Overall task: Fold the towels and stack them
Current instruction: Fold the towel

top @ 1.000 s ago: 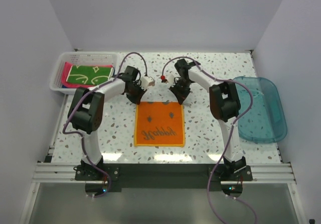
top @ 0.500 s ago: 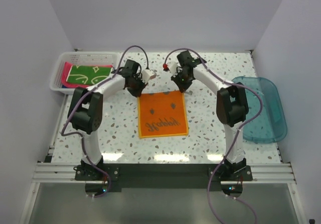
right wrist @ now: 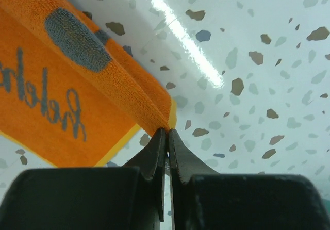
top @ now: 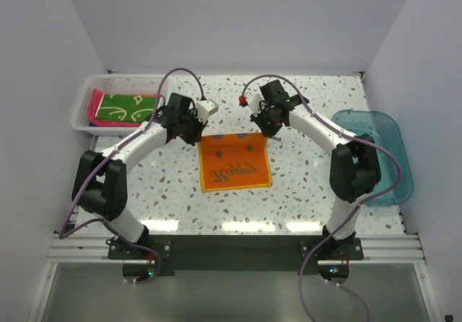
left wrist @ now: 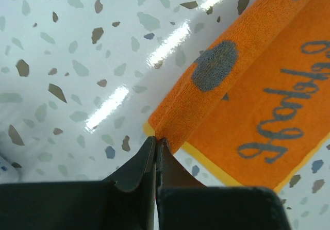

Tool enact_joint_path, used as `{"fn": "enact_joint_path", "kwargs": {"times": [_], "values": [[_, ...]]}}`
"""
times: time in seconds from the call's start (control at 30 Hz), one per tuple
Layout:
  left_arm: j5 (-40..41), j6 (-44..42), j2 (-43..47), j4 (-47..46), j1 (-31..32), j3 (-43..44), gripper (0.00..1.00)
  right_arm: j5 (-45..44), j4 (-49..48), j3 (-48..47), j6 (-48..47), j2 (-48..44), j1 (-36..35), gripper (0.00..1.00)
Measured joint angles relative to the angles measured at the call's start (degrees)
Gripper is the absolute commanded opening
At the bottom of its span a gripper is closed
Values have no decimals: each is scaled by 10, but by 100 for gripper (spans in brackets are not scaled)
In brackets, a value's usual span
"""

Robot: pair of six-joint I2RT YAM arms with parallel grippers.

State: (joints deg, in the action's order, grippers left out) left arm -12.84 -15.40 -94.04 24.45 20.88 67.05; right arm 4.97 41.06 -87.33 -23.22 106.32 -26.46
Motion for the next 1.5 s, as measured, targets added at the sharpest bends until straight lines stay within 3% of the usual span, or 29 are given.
{"fn": "enact_joint_path", "kwargs": {"times": [0.43,0.63,1.5], "values": [[-19,197,118,7,35,-146,0,-16,0,123,80,-91,-36,0],[-33,258,125,-5,47,-205,0,-12,-1,175,118,-99,-54,0],[21,301,123,12,87,-203,0,-15,-2,209,195,-97,-57,0]]}}
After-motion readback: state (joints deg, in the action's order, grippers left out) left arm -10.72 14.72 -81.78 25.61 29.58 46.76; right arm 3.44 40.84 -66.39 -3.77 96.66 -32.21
